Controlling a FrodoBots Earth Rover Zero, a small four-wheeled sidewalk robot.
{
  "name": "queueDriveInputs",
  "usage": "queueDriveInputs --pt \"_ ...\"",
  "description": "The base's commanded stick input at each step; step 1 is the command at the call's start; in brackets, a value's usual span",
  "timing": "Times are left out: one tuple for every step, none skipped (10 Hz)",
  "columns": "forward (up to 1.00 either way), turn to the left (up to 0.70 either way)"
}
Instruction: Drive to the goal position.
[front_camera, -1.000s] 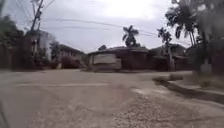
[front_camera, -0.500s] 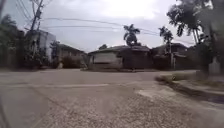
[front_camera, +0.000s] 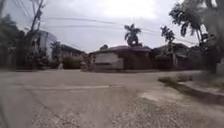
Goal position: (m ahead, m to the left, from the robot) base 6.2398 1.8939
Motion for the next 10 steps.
queueDriveInputs --pt "0.5 0.0" --pt "0.5 0.0" --pt "0.5 0.0" --pt "0.5 -0.24" --pt "0.5 -0.5" --pt "0.5 -0.5" --pt "0.5 -0.5" --pt "0.5 -0.5" --pt "0.5 -0.48" --pt "0.5 -0.24"
